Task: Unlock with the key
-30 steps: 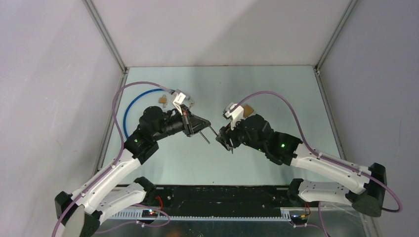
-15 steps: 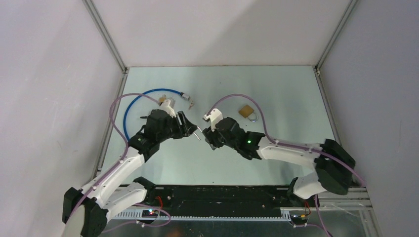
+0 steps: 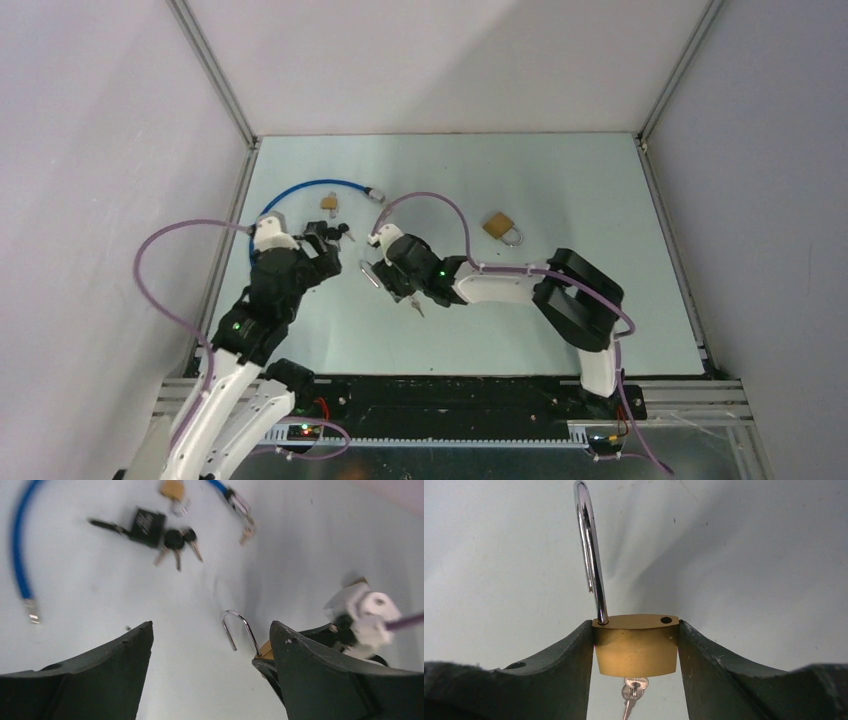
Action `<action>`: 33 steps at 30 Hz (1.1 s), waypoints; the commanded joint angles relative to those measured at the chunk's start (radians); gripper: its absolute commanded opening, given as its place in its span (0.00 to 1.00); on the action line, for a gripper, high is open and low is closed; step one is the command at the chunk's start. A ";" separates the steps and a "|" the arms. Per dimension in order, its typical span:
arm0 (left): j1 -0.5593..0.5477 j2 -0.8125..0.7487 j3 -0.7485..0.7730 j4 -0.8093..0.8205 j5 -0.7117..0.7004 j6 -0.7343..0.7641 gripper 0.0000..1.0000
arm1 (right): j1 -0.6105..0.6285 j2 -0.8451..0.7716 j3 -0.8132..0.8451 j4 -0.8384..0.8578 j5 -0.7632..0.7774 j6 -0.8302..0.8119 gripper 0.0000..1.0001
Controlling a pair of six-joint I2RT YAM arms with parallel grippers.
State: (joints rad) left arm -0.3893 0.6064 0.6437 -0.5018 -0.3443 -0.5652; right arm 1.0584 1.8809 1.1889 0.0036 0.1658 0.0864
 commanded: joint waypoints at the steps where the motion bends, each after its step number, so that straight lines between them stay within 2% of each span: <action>1: 0.010 -0.100 0.083 -0.049 -0.230 0.151 0.91 | -0.027 0.122 0.184 0.009 0.039 0.037 0.00; 3: 0.010 -0.125 0.097 -0.050 -0.284 0.213 0.92 | -0.044 0.203 0.279 -0.070 0.073 0.054 0.00; 6: 0.010 -0.148 0.099 -0.048 -0.376 0.283 0.92 | -0.072 0.331 0.511 -0.227 0.131 0.080 0.00; 10: 0.010 -0.182 0.056 -0.043 -0.403 0.290 0.93 | -0.107 0.474 0.741 -0.331 0.167 0.108 0.00; 12: 0.010 -0.186 0.048 -0.043 -0.397 0.294 0.93 | -0.124 0.511 0.814 -0.347 0.159 0.120 0.09; 13: 0.010 -0.185 0.046 -0.044 -0.398 0.298 0.93 | -0.128 0.534 0.862 -0.352 0.155 0.124 0.20; 14: 0.011 -0.185 0.046 -0.044 -0.399 0.300 0.93 | -0.137 0.545 0.886 -0.368 0.151 0.128 0.27; 16: 0.011 -0.181 0.046 -0.044 -0.397 0.302 0.93 | -0.146 0.573 0.947 -0.394 0.141 0.133 0.55; 17: 0.012 -0.179 0.047 -0.043 -0.393 0.305 0.93 | -0.149 0.577 0.967 -0.402 0.137 0.133 0.61; 18: 0.013 -0.178 0.046 -0.043 -0.390 0.305 0.93 | -0.153 0.575 0.970 -0.403 0.135 0.131 0.71; 20: 0.013 -0.179 0.045 -0.044 -0.382 0.306 0.93 | -0.160 0.525 0.955 -0.402 0.134 0.127 0.81; 22: 0.013 -0.182 0.045 -0.044 -0.376 0.306 0.93 | -0.168 0.458 0.894 -0.393 0.136 0.126 0.86; 26: 0.015 -0.183 0.045 -0.043 -0.368 0.306 0.94 | -0.198 0.265 0.720 -0.355 0.164 0.127 0.94; 30: 0.015 -0.184 0.041 -0.044 -0.355 0.305 0.95 | -0.269 0.070 0.516 -0.362 0.237 0.155 0.95; 33: 0.016 -0.186 0.043 -0.044 -0.350 0.305 0.95 | -0.367 -0.062 0.394 -0.430 0.285 0.215 0.95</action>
State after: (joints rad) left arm -0.3836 0.4252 0.6914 -0.5640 -0.6998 -0.2787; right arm 0.8120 2.0174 1.6936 -0.3847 0.3401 0.2234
